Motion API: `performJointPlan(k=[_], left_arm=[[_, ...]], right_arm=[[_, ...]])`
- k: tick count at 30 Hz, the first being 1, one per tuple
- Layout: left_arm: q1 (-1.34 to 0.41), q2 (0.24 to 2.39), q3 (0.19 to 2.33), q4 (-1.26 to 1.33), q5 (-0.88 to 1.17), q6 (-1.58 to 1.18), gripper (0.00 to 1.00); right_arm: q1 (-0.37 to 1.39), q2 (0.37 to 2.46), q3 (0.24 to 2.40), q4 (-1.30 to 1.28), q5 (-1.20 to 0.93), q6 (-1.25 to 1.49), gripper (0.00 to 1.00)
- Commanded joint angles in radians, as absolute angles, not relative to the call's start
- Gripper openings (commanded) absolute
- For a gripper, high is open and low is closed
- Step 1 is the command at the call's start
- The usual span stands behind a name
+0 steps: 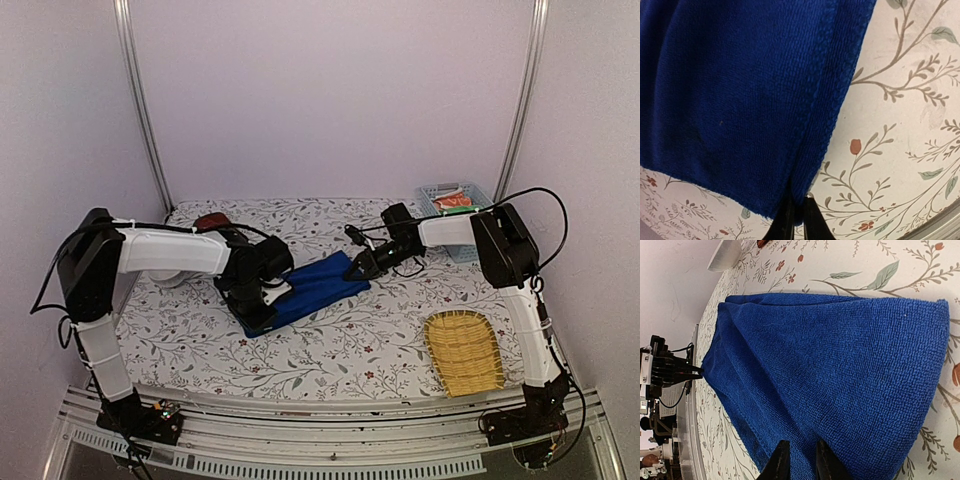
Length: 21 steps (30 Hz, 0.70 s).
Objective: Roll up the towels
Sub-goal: Smooth out the towel at the center of the board.
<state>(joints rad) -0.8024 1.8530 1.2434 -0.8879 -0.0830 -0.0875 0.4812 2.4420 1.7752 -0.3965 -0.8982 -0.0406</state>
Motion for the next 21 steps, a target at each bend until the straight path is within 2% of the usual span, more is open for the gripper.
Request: performJointPlan(k=[1, 4, 9, 15, 19, 21], left_arm=[[-0.817, 1.890, 1.236, -0.939, -0.064, -0.116, 0.14], [-0.822, 1.850, 1.258, -0.950, -0.035, -0.129, 0.21], [-0.790, 1.722, 1.267, -0.854, -0.014, -0.148, 0.23], [-0.625, 1.738, 1.231, -0.722, 0.018, -0.287, 0.15], [-0.562, 1.815, 1.217, -0.684, -0.009, -0.362, 0.11], [-0.551, 1.839, 1.199, -0.653, -0.001, -0.378, 0.12]], right_arm=[[0.485, 2.472, 1.763, -0.441, -0.854, -0.033, 0.22], [0.484, 2.403, 1.764, -0.450, -0.855, -0.043, 0.22], [0.480, 2.308, 1.851, -0.494, -0.822, -0.085, 0.25], [0.482, 2.468, 2.098, -0.598, -0.751, -0.122, 0.27], [0.482, 2.548, 2.138, -0.585, -0.750, -0.101, 0.26], [0.482, 2.579, 2.152, -0.582, -0.746, -0.095, 0.26]])
